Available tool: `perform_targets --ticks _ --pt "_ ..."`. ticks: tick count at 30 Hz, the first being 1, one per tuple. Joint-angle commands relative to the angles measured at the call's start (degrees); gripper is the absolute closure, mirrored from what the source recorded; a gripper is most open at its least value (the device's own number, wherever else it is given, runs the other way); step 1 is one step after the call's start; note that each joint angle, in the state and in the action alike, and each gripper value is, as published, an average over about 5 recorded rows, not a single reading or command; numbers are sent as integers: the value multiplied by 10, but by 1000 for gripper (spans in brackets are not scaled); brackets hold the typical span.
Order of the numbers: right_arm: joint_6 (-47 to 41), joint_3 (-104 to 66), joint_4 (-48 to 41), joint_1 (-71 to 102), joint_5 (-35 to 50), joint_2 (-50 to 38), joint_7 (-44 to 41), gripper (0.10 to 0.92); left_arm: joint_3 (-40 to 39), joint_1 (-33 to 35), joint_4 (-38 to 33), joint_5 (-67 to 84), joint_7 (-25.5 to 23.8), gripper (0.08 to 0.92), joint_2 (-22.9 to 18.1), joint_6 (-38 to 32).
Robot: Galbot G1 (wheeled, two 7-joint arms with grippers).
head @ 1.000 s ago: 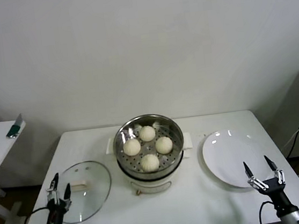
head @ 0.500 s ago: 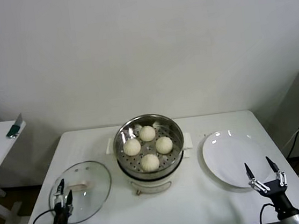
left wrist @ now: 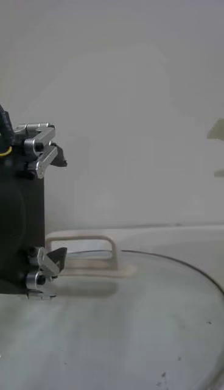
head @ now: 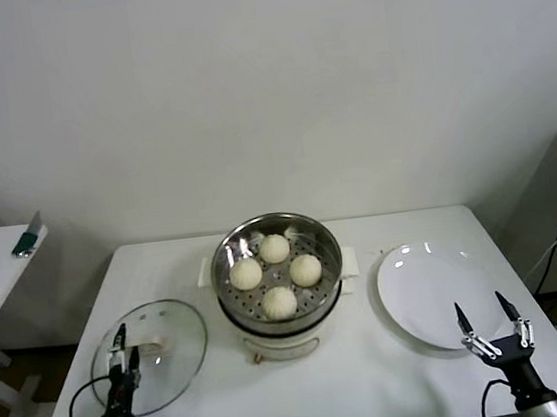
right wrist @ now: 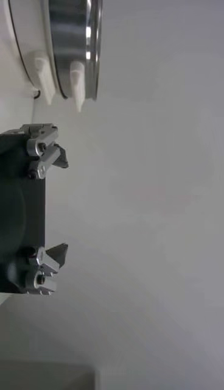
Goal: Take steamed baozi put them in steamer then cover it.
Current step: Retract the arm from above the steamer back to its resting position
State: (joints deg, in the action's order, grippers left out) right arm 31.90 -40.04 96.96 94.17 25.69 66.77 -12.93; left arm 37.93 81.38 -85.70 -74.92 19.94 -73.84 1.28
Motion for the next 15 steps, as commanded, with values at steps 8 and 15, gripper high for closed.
perform_targets --ticks 8,15 --pt "1 -1 6 1 -14 16 0 203 -3 -33 53 -6 3 313 -2 2" --pt "0 -1 9 1 -18 20 -1 203 -4 -38 65 -8 3 521 -3 1"
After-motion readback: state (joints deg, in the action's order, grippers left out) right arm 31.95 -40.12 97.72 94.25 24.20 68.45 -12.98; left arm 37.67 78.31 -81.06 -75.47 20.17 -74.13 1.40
